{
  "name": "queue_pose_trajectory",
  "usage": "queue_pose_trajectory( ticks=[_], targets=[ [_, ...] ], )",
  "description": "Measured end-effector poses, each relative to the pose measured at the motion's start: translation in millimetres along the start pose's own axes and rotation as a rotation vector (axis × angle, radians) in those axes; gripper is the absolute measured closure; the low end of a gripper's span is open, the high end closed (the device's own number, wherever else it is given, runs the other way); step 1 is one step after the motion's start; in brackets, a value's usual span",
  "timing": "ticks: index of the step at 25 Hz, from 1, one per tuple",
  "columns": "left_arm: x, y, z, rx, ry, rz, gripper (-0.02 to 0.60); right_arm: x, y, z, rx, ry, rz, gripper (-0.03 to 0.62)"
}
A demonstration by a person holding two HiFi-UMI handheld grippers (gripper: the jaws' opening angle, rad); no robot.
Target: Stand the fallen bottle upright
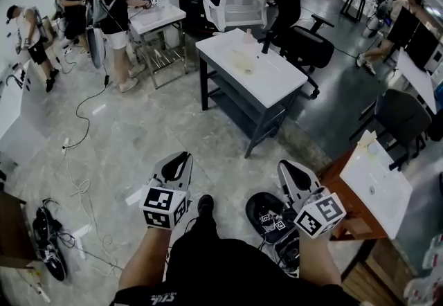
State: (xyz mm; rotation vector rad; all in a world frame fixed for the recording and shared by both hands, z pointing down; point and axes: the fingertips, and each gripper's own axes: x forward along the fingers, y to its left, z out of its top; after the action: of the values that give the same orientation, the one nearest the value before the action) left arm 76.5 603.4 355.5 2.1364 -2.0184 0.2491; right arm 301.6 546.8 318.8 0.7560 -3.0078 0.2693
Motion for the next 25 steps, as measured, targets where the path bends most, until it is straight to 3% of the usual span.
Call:
queue_pose_trajectory(
  ticks=[8, 14, 25],
  targets=[
    [99.1, 59.8, 14.7, -0.007, 0.000, -0.044, 0.537, 97.0, -59.7, 6.3, -0.003, 0.015, -0.042, 0.582],
    [168.0, 130.0, 41.0, -0.008, -0.007, -0.049, 0.537, 183.2, -87.8, 17.9, -0.005, 0.045, -0.055, 0.582],
    [231.6, 238.3, 32.5, -0.046, 0.043, -0.009, 0.537, 307.2, -107.9, 7.1, -0.001, 0.112, -0.039, 0.582]
  ],
)
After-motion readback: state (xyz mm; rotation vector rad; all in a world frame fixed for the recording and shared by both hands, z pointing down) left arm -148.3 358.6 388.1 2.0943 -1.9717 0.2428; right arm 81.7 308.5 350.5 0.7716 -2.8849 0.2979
